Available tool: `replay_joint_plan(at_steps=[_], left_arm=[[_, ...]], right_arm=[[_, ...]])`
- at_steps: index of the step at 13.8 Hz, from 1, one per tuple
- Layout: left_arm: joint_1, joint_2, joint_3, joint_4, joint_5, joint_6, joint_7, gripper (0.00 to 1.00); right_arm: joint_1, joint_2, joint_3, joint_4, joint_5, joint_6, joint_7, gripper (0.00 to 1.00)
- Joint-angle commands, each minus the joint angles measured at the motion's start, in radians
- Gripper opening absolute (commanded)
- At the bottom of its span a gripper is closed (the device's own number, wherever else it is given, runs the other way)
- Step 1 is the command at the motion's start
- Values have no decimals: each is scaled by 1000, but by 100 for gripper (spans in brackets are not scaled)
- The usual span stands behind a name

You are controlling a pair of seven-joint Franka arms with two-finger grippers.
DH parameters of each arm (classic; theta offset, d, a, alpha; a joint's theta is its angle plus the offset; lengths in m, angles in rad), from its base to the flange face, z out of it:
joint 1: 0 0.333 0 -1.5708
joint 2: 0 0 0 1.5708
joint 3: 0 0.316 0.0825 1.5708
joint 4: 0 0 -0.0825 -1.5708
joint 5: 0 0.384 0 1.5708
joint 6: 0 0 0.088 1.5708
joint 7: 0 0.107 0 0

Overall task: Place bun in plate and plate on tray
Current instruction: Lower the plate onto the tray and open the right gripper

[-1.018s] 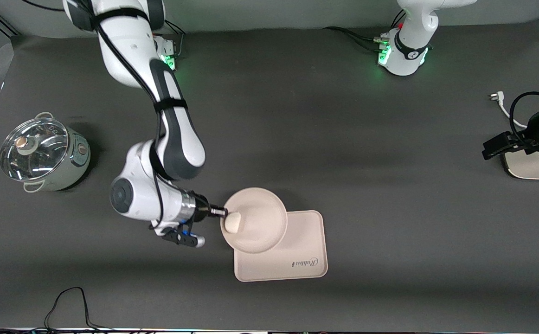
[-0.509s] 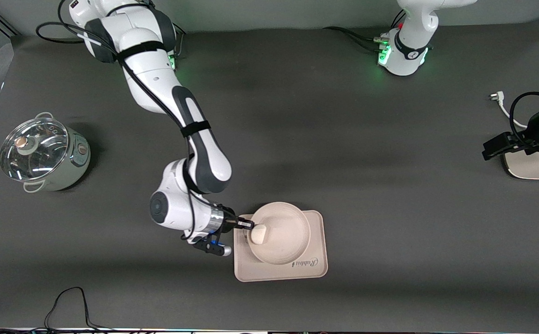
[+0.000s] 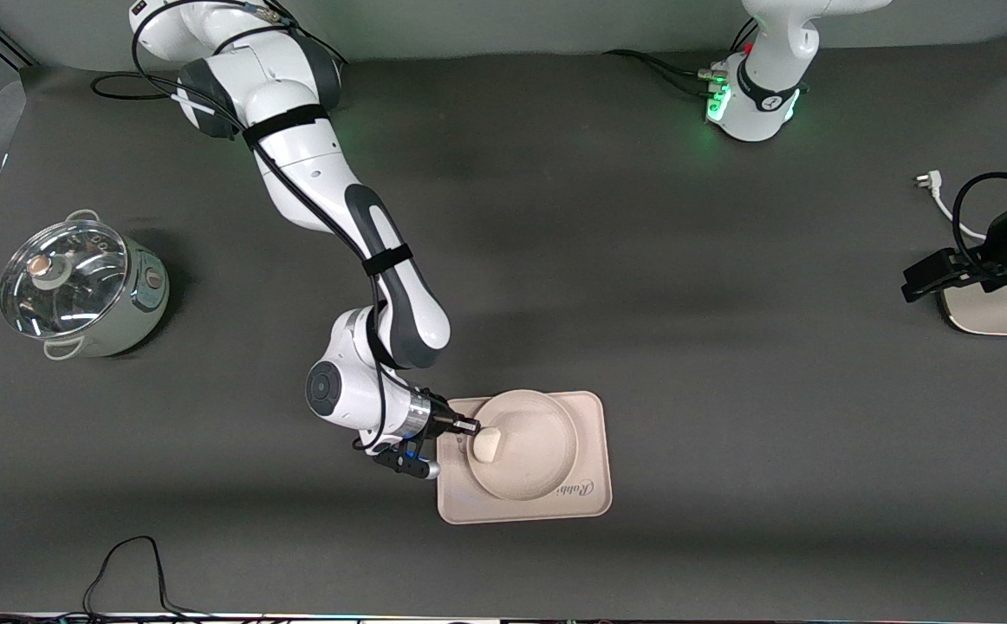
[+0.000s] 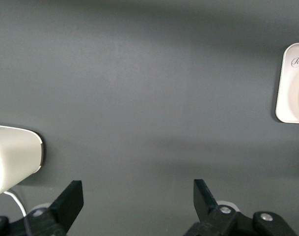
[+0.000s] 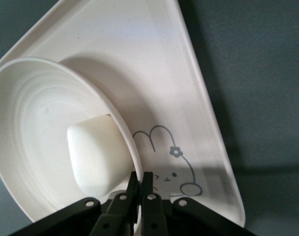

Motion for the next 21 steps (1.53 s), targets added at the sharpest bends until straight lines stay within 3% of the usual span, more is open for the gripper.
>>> replay_joint_plan(at_steps=[1, 2, 3, 4, 5, 6, 15, 19, 21], left_arm=[[-12, -15, 4, -19, 8, 12, 2, 100], [-12, -15, 4, -19, 8, 12, 2, 100], [-10, -15, 4, -19, 8, 12, 4, 100], [-12, -15, 4, -19, 8, 12, 4, 100], [-12, -15, 4, -19, 8, 14, 4, 100], [-12, -15, 4, -19, 10, 14, 5, 100], [-9, -15, 4, -19, 10, 11, 4, 100], [-9, -15, 4, -19, 10, 6, 4, 100], [-7, -15, 4, -19, 10, 6, 4, 100]], right_arm=[[-15, 37, 4, 51, 12, 3, 17, 0], [-18, 37, 4, 53, 13, 3, 17, 1], [-21, 38, 4, 53, 12, 3, 17, 17], [-21, 38, 4, 53, 10, 3, 15, 40], [-21, 38, 4, 54, 6, 3, 15, 75], [-21, 37, 4, 54, 3, 2, 15, 100], [-23, -27, -9, 62, -4, -105, 23, 100], [-52, -142, -14, 51, -77, -234, 17, 100], [-58, -248, -19, -17, -155, -297, 0, 100]])
